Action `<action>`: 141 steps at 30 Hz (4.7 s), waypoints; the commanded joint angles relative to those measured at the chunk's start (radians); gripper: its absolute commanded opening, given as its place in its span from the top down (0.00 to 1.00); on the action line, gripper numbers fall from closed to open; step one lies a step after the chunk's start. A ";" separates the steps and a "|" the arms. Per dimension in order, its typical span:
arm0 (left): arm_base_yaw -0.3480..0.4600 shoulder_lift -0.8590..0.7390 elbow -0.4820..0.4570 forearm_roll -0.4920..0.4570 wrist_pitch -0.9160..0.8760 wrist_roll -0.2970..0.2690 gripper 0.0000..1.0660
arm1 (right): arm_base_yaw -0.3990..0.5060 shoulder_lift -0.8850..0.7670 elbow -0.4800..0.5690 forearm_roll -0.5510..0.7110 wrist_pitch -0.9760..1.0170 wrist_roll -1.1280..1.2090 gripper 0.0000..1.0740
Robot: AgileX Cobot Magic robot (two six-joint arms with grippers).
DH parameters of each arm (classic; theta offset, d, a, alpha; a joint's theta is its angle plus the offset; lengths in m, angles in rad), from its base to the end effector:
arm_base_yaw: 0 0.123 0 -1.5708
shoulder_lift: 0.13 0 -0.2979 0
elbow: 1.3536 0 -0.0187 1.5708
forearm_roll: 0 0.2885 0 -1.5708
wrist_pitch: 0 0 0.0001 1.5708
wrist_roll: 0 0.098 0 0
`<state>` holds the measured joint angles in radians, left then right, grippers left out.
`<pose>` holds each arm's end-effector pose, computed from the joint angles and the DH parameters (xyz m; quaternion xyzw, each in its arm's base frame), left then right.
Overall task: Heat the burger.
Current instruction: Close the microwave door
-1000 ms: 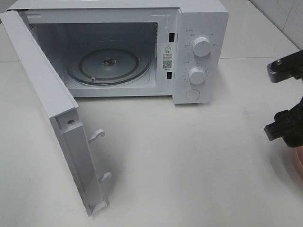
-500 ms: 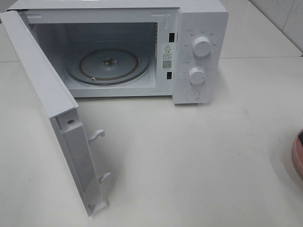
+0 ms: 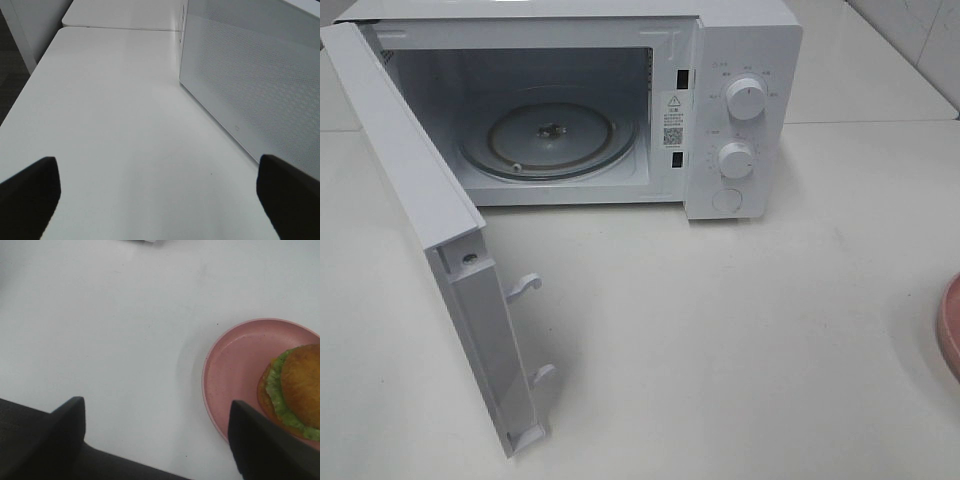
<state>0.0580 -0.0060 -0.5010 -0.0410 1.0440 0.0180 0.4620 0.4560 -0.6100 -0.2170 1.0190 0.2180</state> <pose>0.0213 -0.0022 0.2942 -0.0162 0.8467 -0.0003 0.5319 0.0946 0.0270 0.3079 -0.1282 0.9081 0.0272 0.3976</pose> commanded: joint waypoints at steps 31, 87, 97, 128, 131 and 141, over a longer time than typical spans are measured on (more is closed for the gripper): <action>0.000 -0.015 0.003 -0.005 -0.007 0.004 0.06 | -0.375 -0.487 0.107 0.163 -0.012 -0.210 0.30; 0.000 0.028 -0.044 -0.018 -0.058 0.004 0.08 | -0.375 -0.487 0.107 0.163 -0.012 -0.209 0.30; 0.000 0.233 -0.055 0.002 -0.319 0.004 0.37 | -0.375 -0.487 0.107 0.163 -0.012 -0.209 0.30; -0.004 1.011 0.240 0.041 -1.634 0.007 1.00 | -0.375 -0.487 0.107 0.163 -0.012 -0.209 0.30; -0.004 1.130 0.240 0.041 -1.762 -0.018 1.00 | -0.375 -0.487 0.107 0.163 -0.012 -0.209 0.30; -0.004 1.460 0.226 0.082 -1.993 -0.082 1.00 | -0.375 -0.487 0.107 0.163 -0.012 -0.209 0.30</action>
<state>0.0580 1.4440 -0.2690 0.0340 -0.9180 -0.0550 0.0930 -0.0040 -0.5060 -0.0540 1.0120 0.0060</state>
